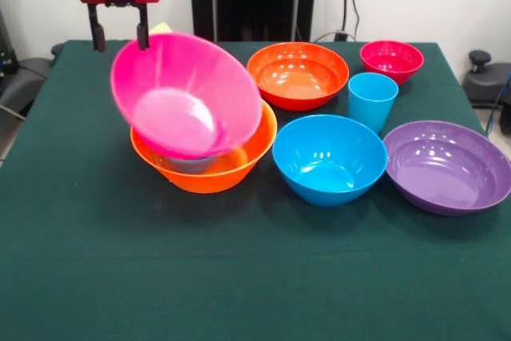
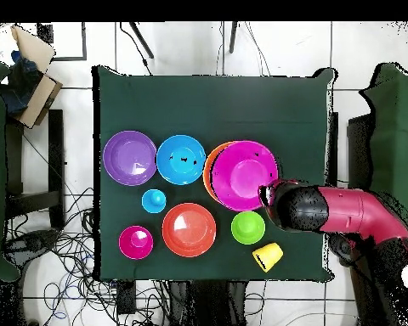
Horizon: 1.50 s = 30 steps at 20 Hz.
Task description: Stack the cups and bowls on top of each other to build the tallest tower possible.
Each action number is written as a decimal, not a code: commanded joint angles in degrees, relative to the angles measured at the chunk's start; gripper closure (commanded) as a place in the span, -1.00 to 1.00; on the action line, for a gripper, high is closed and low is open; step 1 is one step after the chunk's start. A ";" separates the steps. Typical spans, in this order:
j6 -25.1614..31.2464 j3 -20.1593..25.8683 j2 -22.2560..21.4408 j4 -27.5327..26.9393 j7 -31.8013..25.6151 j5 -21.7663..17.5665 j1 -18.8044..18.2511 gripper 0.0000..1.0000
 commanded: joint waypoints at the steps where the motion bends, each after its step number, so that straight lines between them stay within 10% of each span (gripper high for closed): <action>1: -2.18 -1.39 0.96 -1.19 6.33 0.70 2.17 -1.00; 22: -9.17 -2.73 8.04 -4.00 5.72 -3.12 2.26 -1.00; 30: -15.65 -5.97 6.14 3.47 7.01 -4.82 2.58 -1.00</action>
